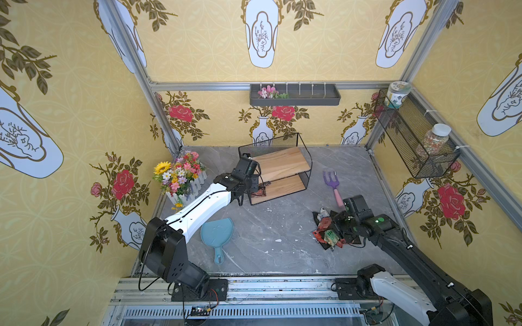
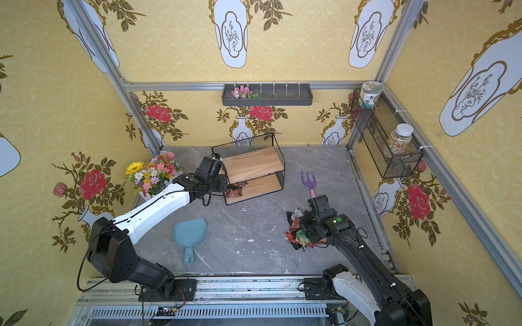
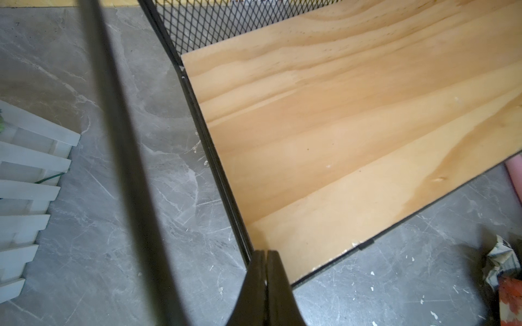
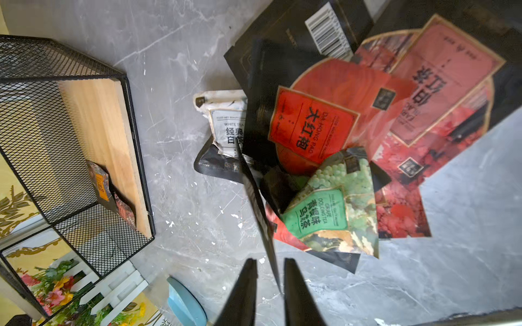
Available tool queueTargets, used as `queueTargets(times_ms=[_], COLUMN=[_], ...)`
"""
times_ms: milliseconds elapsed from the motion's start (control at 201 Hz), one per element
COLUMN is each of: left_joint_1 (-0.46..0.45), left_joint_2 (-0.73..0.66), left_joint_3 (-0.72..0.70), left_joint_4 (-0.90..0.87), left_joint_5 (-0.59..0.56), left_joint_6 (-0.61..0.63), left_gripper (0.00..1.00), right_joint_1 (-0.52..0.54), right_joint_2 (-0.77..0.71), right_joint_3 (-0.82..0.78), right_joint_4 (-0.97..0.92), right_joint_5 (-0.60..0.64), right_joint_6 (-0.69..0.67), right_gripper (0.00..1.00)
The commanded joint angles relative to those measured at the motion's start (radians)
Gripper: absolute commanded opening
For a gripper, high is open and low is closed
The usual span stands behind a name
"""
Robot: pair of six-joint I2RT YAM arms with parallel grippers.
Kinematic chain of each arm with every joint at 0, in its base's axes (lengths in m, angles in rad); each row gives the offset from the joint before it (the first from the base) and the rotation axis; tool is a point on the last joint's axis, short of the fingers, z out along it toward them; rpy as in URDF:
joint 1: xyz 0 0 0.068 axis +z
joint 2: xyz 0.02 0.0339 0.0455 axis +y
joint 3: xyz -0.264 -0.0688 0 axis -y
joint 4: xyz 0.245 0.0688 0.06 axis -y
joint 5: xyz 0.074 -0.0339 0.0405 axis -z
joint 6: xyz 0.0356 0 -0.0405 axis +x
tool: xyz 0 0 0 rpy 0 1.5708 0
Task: Remove the tea bags from the shelf
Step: Place the tea bag at the center of the board.
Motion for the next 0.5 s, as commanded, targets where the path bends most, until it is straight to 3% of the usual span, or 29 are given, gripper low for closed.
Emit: queueTargets(times_ms=[0,219,433,493], left_joint_1=[0.002,0.013,0.016,0.016], left_joint_2=[-0.002,-0.010,-0.014,-0.013], left_joint_3=[-0.013,-0.018,-0.026,-0.025], left_joint_4=[-0.063,-0.067,-0.068,-0.066], left_joint_5=[-0.020,-0.025,-0.012,-0.008], left_joint_6=[0.020,0.018,0.004,0.002], left_gripper=[0.00,0.00,0.00,0.00], right_joint_1=[0.001,0.066,0.305,0.359], right_joint_2=[0.010,0.042,0.147,0.203], right_joint_3=[0.030,0.110,0.122,0.113], right_joint_4=[-0.014,-0.010,0.207,0.334], right_joint_5=[0.040,0.078,0.141,0.135], right_joint_6=[-0.013,-0.020,0.080,0.098], right_gripper=[0.37,0.48,0.45,0.39])
